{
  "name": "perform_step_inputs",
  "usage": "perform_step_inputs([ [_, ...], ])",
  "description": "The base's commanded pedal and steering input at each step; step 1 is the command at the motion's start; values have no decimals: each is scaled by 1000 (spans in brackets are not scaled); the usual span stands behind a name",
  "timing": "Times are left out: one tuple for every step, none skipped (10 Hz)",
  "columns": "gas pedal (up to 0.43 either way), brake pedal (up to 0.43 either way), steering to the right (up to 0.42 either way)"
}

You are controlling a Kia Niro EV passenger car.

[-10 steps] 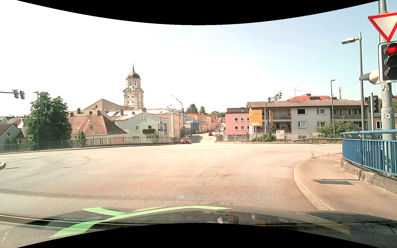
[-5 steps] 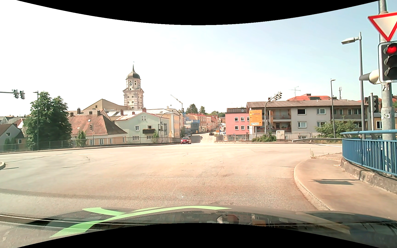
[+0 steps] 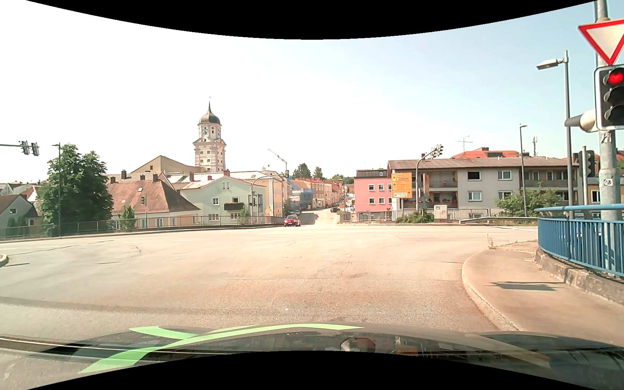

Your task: Follow the waypoints while adhering to traffic rules and regulations

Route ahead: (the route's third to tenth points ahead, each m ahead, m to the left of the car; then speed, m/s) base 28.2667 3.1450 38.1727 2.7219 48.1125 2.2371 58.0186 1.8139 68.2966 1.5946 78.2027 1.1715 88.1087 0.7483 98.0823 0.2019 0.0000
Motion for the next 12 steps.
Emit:
perform_step_inputs([
  [0, 268, -7],
  [0, 268, -6],
  [0, 268, -7],
  [0, 268, -7],
  [0, 268, -7],
  [0, 268, -6],
  [0, 268, -6],
  [0, 268, -6],
  [0, 268, -7],
  [0, 268, -7],
  [0, 268, -7],
  [0, 274, -7],
])
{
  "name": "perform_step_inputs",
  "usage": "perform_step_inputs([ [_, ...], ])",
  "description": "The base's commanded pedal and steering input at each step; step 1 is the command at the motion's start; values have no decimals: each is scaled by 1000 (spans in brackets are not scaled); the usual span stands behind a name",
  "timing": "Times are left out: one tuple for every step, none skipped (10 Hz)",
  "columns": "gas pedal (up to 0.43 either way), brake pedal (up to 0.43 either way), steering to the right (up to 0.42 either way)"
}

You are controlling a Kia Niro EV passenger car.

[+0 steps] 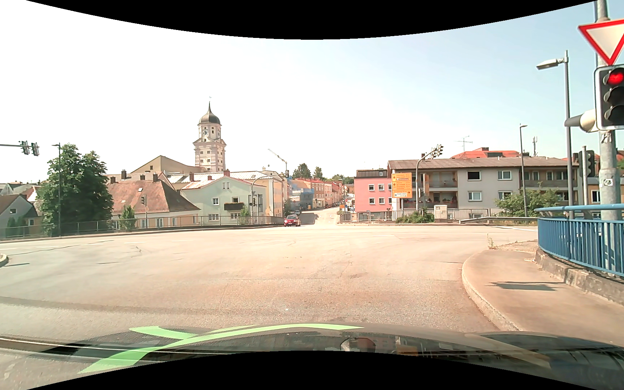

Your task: Follow the waypoints while adhering to traffic rules and regulations

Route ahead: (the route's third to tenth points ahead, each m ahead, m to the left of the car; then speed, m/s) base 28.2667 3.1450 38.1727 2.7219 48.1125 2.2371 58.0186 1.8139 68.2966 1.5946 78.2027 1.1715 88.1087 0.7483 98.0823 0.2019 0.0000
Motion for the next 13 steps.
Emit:
perform_step_inputs([
  [0, 274, -7],
  [0, 274, -7],
  [0, 268, -7],
  [0, 268, -7],
  [0, 268, -7],
  [0, 268, -7],
  [0, 268, -7],
  [0, 268, -7],
  [0, 268, -7],
  [0, 274, -7],
  [0, 274, -7],
  [0, 268, -7],
  [0, 274, -7],
])
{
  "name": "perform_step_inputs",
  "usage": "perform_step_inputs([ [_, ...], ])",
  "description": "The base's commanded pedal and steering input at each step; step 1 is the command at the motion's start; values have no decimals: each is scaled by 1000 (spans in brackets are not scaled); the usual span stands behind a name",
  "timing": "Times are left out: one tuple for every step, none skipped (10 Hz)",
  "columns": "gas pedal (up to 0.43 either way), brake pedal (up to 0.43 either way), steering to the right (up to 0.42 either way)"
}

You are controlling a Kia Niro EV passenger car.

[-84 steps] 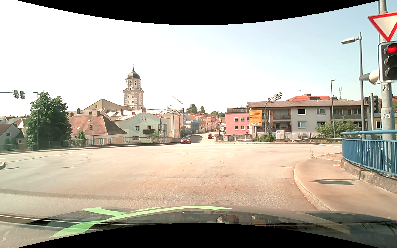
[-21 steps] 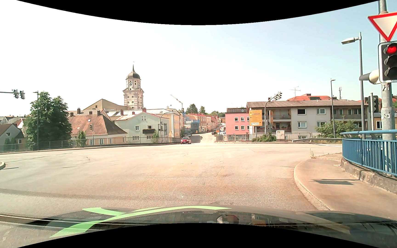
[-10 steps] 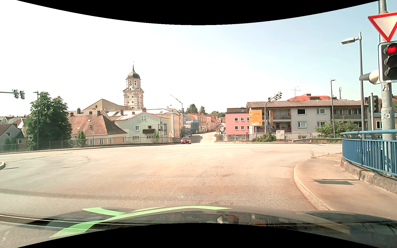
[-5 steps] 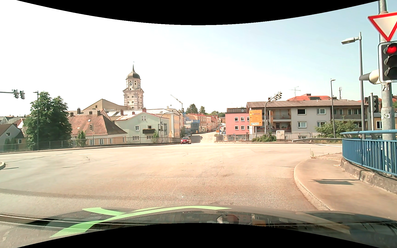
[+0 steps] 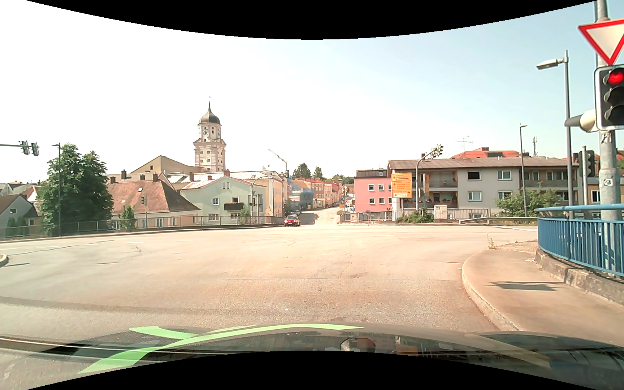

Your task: Follow the waypoints while adhering to traffic rules and regulations

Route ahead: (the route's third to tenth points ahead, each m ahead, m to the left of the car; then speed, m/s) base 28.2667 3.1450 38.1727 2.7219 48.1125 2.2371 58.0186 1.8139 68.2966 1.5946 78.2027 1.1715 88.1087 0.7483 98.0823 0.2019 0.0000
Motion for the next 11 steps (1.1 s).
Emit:
perform_step_inputs([
  [0, 268, -7],
  [0, 268, -7],
  [0, 268, -7],
  [0, 268, -7],
  [0, 274, -7],
  [0, 268, -6],
  [0, 268, -7],
  [0, 268, -7],
  [0, 274, -7],
  [0, 268, -7],
  [0, 268, -7],
])
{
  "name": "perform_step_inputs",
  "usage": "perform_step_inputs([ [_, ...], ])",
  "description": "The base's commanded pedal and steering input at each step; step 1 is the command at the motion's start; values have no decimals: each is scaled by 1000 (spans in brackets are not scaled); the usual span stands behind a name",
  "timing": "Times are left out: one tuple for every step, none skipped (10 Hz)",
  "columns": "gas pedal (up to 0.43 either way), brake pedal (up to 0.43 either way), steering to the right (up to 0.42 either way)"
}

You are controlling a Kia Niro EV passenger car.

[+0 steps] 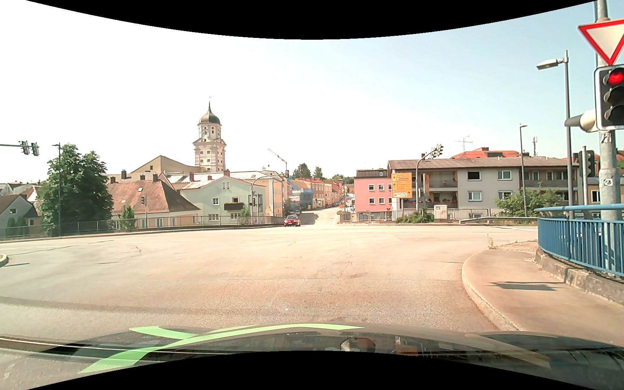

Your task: Follow the waypoints while adhering to traffic rules and regulations

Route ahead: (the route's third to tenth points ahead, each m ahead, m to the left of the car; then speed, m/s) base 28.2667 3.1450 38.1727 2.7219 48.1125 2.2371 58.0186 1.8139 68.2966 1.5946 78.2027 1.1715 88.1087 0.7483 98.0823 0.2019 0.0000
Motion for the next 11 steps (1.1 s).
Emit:
perform_step_inputs([
  [0, 274, -7],
  [0, 268, -7],
  [0, 268, -7],
  [0, 274, -7],
  [0, 268, -7],
  [0, 268, -7],
  [0, 268, -7],
  [0, 268, -7],
  [0, 274, -7],
  [0, 268, -7],
  [0, 274, -7],
])
